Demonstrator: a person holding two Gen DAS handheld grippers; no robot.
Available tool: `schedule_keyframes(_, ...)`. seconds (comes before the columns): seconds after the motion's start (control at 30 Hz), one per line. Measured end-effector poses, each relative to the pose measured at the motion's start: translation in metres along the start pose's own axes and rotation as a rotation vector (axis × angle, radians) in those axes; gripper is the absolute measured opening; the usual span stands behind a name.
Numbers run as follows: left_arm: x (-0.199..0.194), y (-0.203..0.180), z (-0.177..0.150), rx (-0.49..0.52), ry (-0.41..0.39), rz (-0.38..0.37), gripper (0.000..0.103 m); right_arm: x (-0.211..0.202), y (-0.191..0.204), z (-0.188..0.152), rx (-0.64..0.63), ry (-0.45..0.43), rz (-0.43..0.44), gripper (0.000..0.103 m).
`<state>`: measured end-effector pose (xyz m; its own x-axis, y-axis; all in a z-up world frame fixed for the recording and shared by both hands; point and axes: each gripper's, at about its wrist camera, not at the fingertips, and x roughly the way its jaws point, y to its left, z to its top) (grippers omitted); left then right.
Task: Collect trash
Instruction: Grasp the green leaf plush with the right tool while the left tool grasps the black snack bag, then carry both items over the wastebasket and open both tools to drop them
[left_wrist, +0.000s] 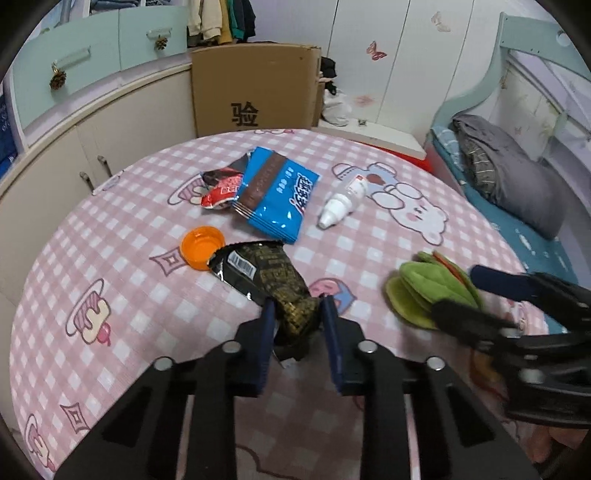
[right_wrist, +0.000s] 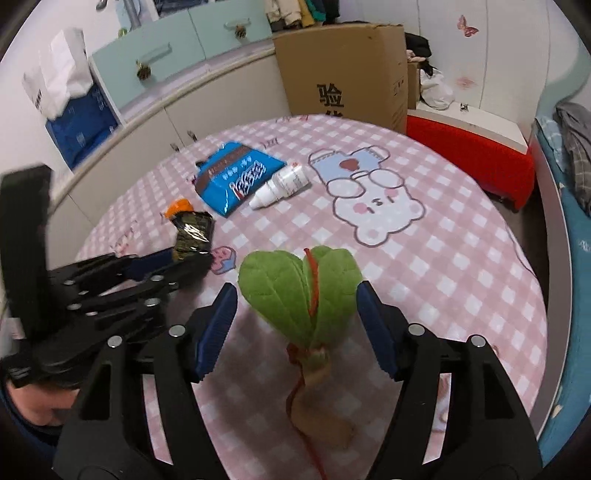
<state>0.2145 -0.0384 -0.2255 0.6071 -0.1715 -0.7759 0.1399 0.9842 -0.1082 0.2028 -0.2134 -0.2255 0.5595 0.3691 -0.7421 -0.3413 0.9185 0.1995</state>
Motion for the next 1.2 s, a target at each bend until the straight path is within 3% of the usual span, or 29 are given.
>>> schedule_keyframes(0.03, -0.002, 0.002, -0.002, -0.001, -0.003, -0.016, 0.02, 0.004, 0.003, -0.001, -0.017, 0.009, -0.007, 0.039)
schedule_keyframes(0.13, -0.007, 0.009, -0.007, -0.001, -0.009, -0.048, 0.02, 0.004, 0.004, -0.006, -0.018, 0.004, -0.022, 0.029)
schedule_keyframes(0.23, -0.008, 0.01, -0.012, 0.011, -0.002, -0.045, 0.031, -0.003, -0.002, -0.011, 0.006, -0.008, -0.003, 0.028)
schedule_keyframes(0.27, -0.008, 0.009, -0.011, 0.014, -0.002, -0.019, 0.042, -0.005, -0.003, -0.012, 0.01, -0.008, -0.004, 0.028)
schedule_keyframes(0.33, -0.006, 0.006, -0.009, 0.018, -0.006, 0.004, 0.052, -0.01, -0.007, -0.014, 0.021, -0.014, -0.005, 0.028)
schedule_keyframes(0.4, -0.002, 0.003, -0.005, 0.013, -0.001, 0.01, 0.053, -0.014, -0.008, -0.015, 0.027, -0.018, -0.007, 0.028)
schedule_keyframes(0.43, 0.0, 0.003, -0.003, 0.008, 0.004, 0.013, 0.052, -0.017, -0.01, -0.016, 0.033, -0.023, -0.005, 0.028)
schedule_keyframes(0.5, 0.002, 0.001, -0.002, 0.015, -0.009, 0.031, 0.028, -0.022, -0.013, -0.019, 0.044, -0.03, -0.008, 0.027)
schedule_keyframes(0.57, 0.001, 0.002, 0.0, 0.009, -0.006, 0.006, 0.021, -0.028, -0.018, -0.022, 0.057, -0.039, -0.006, 0.026)
schedule_keyframes(0.87, -0.027, -0.019, -0.007, 0.014, -0.043, -0.112, 0.018, -0.082, -0.054, -0.027, 0.159, -0.16, 0.044, 0.025)
schedule_keyframes(1.2, -0.073, -0.094, 0.009, 0.098, -0.128, -0.258, 0.018, -0.166, -0.108, -0.045, 0.273, -0.318, 0.009, 0.025)
